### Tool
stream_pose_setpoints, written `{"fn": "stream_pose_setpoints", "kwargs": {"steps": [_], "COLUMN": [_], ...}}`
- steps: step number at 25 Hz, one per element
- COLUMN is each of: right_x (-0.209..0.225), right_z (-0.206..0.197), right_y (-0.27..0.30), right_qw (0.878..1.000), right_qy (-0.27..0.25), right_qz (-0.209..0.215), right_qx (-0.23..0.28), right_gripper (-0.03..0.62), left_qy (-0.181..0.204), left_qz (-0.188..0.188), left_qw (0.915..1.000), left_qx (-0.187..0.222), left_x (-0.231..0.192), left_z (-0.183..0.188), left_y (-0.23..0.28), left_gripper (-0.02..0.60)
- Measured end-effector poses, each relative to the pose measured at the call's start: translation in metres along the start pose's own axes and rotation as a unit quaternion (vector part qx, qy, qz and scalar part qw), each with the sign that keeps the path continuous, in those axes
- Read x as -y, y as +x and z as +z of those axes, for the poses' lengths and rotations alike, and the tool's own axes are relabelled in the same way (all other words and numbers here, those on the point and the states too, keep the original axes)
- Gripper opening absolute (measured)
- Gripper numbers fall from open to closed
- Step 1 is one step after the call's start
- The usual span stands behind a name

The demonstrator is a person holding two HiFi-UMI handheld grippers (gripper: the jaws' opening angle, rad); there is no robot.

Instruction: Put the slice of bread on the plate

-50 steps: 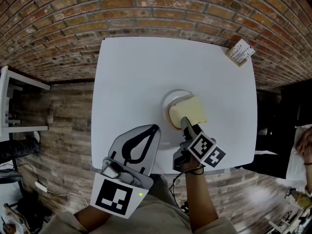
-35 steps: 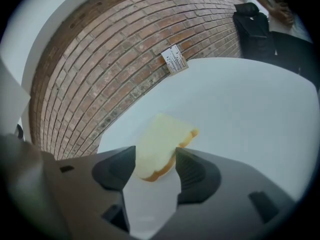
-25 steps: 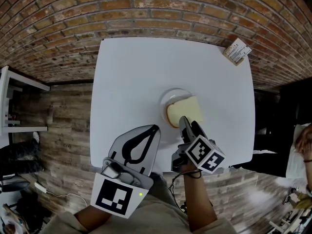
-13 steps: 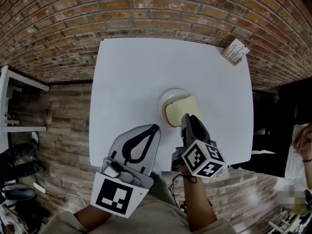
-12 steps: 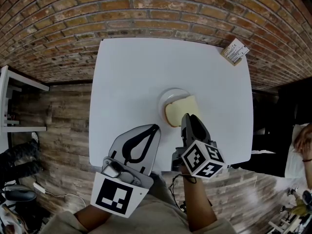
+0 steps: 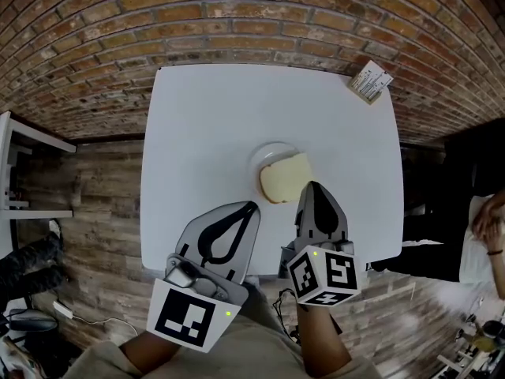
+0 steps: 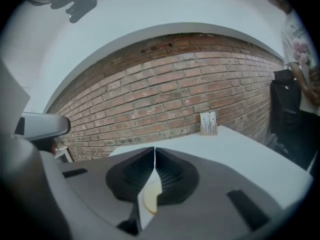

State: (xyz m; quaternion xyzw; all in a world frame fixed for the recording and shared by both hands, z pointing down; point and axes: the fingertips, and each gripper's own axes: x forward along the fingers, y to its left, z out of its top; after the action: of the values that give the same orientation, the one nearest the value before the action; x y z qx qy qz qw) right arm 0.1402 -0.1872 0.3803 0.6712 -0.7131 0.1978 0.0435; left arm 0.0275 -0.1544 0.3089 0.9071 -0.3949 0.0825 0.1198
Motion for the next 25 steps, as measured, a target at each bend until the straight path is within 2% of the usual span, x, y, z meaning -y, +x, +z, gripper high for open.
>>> {"fn": "stream_pose_setpoints", "kwargs": {"steps": [9,20,25], "right_x": [-0.02,-0.057,-0.072], "right_z": [0.035,0.076,0.082], "right_y": [-0.034,-0.099,-0.132], "right_qw": [0.997,0.981,0.976], "right_qy": [-0.064,-0.146,-0.159], "right_qz": [0.014,0.036,0.056], "right_qx": [0.05,0.123,0.139], "right_gripper": [0.008,0.008,0.008], "left_qy": [0.005,0.01,0.012], "left_qz": [-0.005,-0.005,-0.004], "left_qw": [0.9999,0.9996,0.9994], "left_qx": [0.009,0.026,0.033], "left_x": [0.013,0.033,0.047], "left_z": [0.005,0.016,0.02], "left_y": [-0.005,-0.02,-0.032], "left_gripper": [0.009,0.009,0.009]}}
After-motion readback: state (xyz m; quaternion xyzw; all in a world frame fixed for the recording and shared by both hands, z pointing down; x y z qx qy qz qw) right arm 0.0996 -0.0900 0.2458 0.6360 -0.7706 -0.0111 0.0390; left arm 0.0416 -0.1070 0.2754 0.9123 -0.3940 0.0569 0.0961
